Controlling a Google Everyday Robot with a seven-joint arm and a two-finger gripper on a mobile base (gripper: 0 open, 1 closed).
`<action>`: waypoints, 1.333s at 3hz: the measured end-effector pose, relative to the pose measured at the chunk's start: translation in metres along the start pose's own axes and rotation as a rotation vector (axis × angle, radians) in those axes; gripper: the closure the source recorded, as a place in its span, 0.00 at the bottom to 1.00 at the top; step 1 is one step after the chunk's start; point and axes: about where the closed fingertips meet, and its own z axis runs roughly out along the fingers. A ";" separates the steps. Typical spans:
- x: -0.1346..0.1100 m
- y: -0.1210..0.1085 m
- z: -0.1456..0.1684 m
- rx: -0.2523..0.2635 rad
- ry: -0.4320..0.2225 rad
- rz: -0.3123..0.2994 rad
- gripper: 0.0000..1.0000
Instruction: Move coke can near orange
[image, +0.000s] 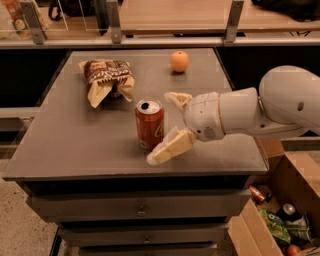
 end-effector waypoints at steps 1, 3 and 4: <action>0.003 -0.002 0.012 -0.006 0.015 0.016 0.16; 0.004 -0.002 0.017 -0.047 0.075 0.053 0.62; 0.006 -0.005 0.009 -0.049 0.088 0.078 0.85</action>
Offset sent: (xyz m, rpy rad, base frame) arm 0.0081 0.0135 -0.0105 -0.0896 0.0748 0.0108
